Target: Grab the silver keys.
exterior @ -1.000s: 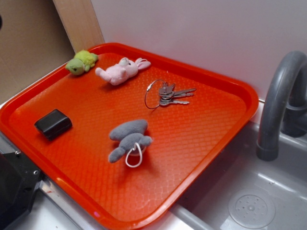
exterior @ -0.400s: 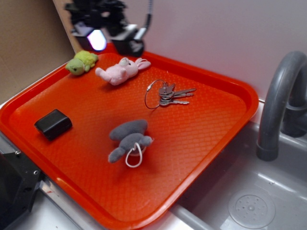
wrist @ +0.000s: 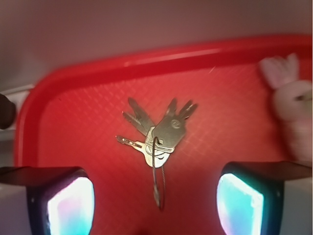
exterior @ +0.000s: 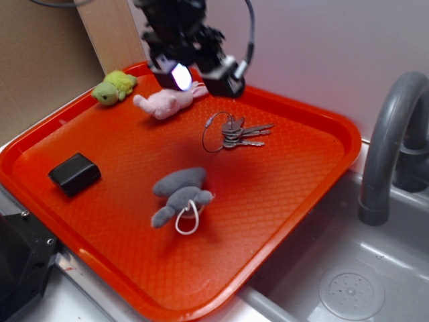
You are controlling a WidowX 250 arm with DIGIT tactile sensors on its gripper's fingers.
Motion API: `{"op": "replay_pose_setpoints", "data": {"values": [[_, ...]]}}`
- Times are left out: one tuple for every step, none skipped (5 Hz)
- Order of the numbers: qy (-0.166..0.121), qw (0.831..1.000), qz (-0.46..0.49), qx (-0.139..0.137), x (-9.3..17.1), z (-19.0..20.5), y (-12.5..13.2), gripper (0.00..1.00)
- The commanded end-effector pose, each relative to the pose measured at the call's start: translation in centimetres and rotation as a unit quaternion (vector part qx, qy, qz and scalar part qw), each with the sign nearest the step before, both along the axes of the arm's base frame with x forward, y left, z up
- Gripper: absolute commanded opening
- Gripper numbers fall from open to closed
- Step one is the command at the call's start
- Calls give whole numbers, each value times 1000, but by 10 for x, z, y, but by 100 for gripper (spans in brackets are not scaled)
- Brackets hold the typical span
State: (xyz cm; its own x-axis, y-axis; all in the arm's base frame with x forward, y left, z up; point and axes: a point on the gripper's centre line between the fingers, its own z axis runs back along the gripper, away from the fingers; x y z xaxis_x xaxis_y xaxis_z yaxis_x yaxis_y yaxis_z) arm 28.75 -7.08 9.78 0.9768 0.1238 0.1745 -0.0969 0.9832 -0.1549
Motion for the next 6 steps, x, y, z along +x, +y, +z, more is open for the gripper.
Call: {"op": "replay_pose_setpoints", "data": {"values": [[1,1000,-16,-3,10,-8,-19,100],[18,1000,-15,5,21,-25,-22,0],[20,1000,-20,9,21,-28,-26,0],[19,999,-24,11,19,-29,-26,0],[30,999,-30,10,19,-23,-22,0],[24,997,-54,47,-4,27,-1,0]]}}
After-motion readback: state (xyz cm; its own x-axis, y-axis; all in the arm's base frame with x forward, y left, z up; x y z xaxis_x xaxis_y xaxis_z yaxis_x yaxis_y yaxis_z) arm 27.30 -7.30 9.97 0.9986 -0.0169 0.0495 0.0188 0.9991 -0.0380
